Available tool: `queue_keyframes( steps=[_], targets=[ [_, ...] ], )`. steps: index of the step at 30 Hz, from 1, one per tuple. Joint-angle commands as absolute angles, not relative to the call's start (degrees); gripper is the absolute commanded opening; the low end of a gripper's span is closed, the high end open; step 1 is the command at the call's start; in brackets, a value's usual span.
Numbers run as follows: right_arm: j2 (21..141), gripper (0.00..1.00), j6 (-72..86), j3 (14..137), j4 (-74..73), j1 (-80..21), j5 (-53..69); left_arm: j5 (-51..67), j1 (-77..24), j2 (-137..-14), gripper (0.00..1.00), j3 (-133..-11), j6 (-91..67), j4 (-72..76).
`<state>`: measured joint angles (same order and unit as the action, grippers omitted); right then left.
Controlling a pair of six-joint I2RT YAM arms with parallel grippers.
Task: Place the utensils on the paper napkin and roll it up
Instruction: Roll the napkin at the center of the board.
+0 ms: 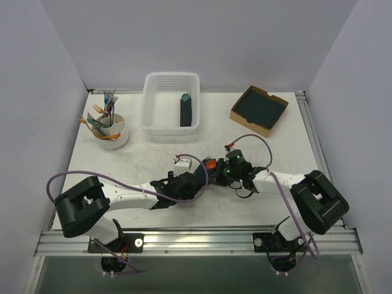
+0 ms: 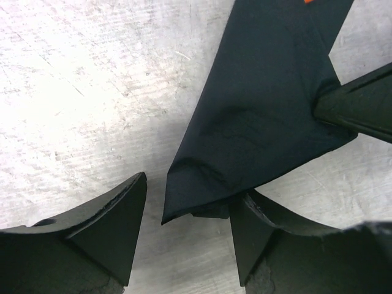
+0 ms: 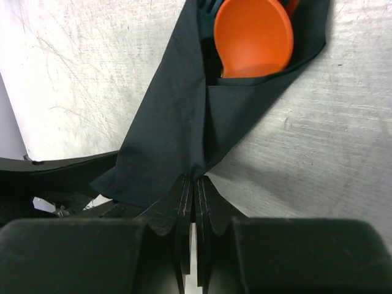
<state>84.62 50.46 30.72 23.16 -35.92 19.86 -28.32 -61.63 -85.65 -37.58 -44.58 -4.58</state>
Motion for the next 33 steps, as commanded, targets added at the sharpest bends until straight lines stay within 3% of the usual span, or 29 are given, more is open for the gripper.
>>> queue_keyframes(
  steps=[1, 28, 33],
  targets=[
    [83.49, 0.00, 48.60, 32.70, 21.35, -35.42, 18.81, -23.12, -59.42, -84.99, 0.64, -34.72, -45.17, -2.64],
    [87.71, 0.00, 49.57, 28.30, 23.21, -35.51, 13.54, -18.90, -54.58, -84.38, 0.60, -32.26, -46.67, -2.72],
    [88.59, 0.00, 50.01, 27.25, 23.99, -35.60, 11.96, -16.09, -54.58, -78.68, 0.61, -32.08, -44.74, -4.48]
  ],
)
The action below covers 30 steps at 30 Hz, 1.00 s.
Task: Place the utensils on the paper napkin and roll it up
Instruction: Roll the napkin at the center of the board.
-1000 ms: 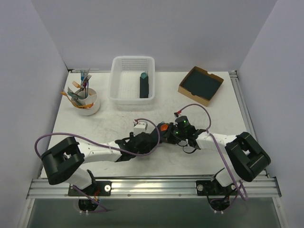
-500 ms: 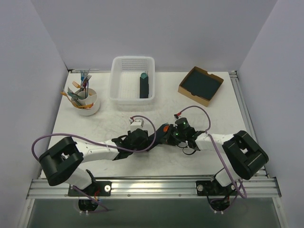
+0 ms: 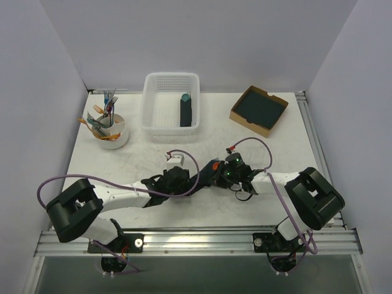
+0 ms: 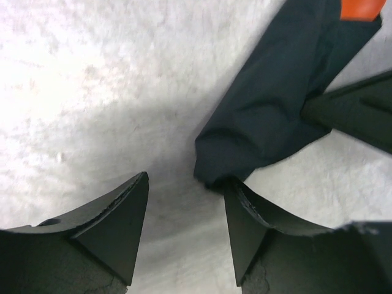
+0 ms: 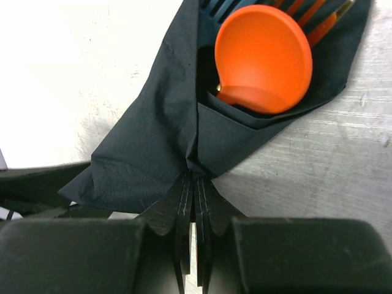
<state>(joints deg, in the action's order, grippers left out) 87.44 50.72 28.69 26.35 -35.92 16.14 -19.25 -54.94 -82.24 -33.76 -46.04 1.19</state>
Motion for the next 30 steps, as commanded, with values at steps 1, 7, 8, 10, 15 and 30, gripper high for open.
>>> queue_keyframes(
  steps=[1, 7, 8, 10, 15, 30],
  targets=[
    [88.68, 0.00, 50.18, 27.16, 24.26, -35.60, 11.78, -15.39, -54.49, -77.01, 0.61, -31.91, -44.48, -4.83],
    [89.47, 0.00, 50.36, 27.42, 24.78, -35.94, 11.78, -12.31, -53.44, -64.70, 0.59, -32.95, -41.67, -10.10],
    [89.56, 0.00, 50.45, 27.51, 24.87, -35.86, 11.78, -12.04, -53.09, -63.12, 0.59, -33.05, -40.88, -10.28],
    [89.91, 0.00, 50.36, 27.69, 25.13, -36.03, 11.87, -10.47, -50.81, -62.41, 0.59, -32.79, -40.08, -9.32],
    [90.53, 0.00, 50.45, 28.21, 25.14, -36.39, 12.13, -3.17, -42.81, -64.42, 0.49, -31.55, -38.32, -2.12],
    [91.84, 0.00, 49.83, 29.97, 24.26, -36.74, 13.10, 1.46, -42.54, -56.70, 0.79, -23.30, -20.41, 14.66]
  ],
)
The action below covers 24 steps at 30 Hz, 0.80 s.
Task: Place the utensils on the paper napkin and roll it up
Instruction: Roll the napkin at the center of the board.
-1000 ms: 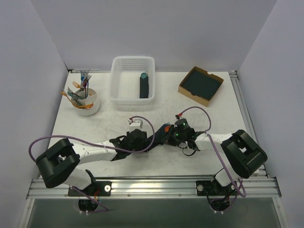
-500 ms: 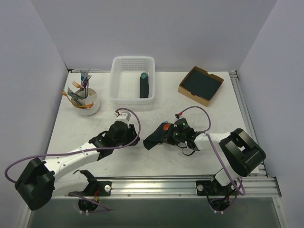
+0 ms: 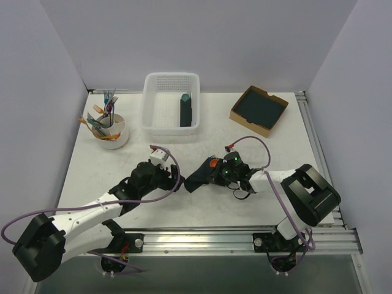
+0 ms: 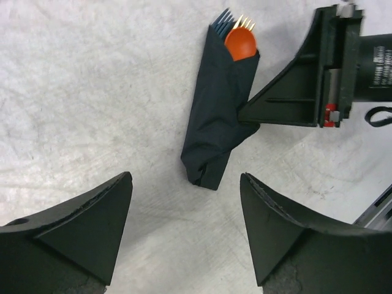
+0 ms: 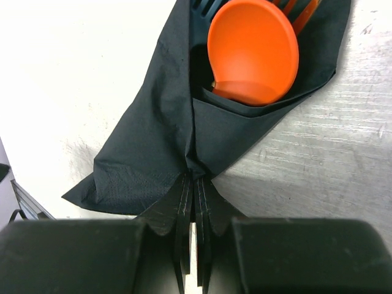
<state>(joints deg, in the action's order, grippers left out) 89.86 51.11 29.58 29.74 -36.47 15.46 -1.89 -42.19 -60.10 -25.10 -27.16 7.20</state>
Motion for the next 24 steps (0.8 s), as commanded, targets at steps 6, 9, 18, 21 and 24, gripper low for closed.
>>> queue_keyframes(
  steps=[6, 9, 18, 21, 24],
  targets=[
    [92.20, 0.00, 49.22, 30.41, 23.73, -36.30, 13.80, 4.22, -43.94, -54.66, 0.76, -10.90, -15.30, 33.22],
    [92.46, 0.00, 49.13, 30.59, 23.64, -36.30, 14.33, 4.05, -44.91, -57.73, 0.75, -12.30, -13.72, 34.19],
    [92.64, 0.00, 48.78, 31.11, 23.64, -36.04, 15.47, -1.14, -46.93, -73.64, 0.75, -13.71, -12.13, 47.98],
    [92.55, 0.00, 48.87, 31.11, 23.64, -35.95, 15.73, -2.54, -47.11, -78.30, 0.73, -14.50, -12.39, 51.93],
    [92.37, 0.00, 48.87, 30.94, 23.99, -35.95, 15.91, -3.95, -47.02, -81.12, 0.70, -15.12, -12.13, 54.04]
  ],
)
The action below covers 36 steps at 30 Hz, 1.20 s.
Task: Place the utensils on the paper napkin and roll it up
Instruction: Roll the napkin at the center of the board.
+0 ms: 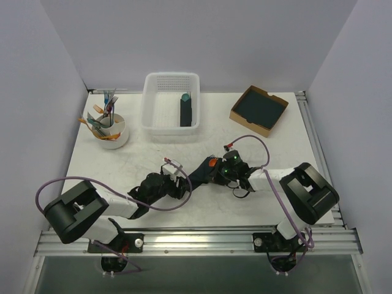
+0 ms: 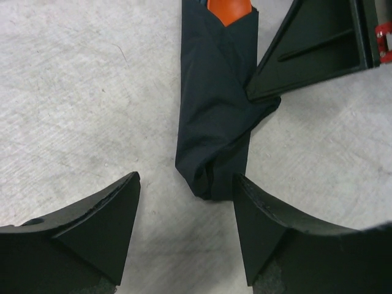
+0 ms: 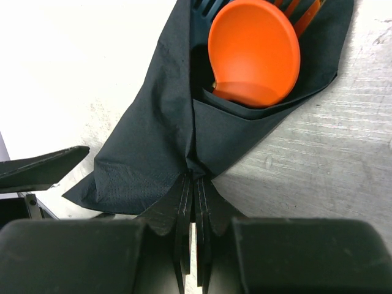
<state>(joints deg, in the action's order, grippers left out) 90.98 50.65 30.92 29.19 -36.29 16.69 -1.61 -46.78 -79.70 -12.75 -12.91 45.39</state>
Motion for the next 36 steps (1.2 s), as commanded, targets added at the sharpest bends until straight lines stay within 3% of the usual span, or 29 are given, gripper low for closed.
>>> queue_keyframes(
  steps=[1, 5, 7, 10, 19, 31, 36],
  targets=[
    [92.37, 0.00, 48.95, 30.85, 23.99, -35.86, 16.00, -4.13, -47.11, -82.08, 0.69, -15.20, -12.13, 55.36],
    [92.11, 0.00, 49.04, 30.67, 24.08, -35.95, 16.17, -5.71, -47.02, -84.63, 0.63, -15.21, -12.65, 57.83],
    [92.11, 0.00, 49.04, 30.67, 24.08, -35.86, 16.26, -5.63, -47.02, -85.95, 0.53, -14.94, -13.01, 59.75],
    [91.76, 0.00, 48.96, 30.59, 23.99, -35.68, 16.35, -4.40, -47.02, -87.53, 0.45, -14.85, -13.62, 61.16],
    [91.05, 0.00, 48.69, 30.24, 23.73, -34.80, 16.61, -0.97, -47.29, -88.33, 0.56, -12.39, -16.52, 63.98],
    [91.41, 0.00, 48.52, 30.06, 24.43, -34.28, 17.14, -2.19, -47.20, -90.96, 0.56, -11.43, -21.09, 64.43],
    [91.41, 0.00, 48.60, 29.88, 24.52, -34.19, 17.23, -3.60, -45.97, -92.55, 0.49, -10.46, -23.55, 67.75]
  ],
)
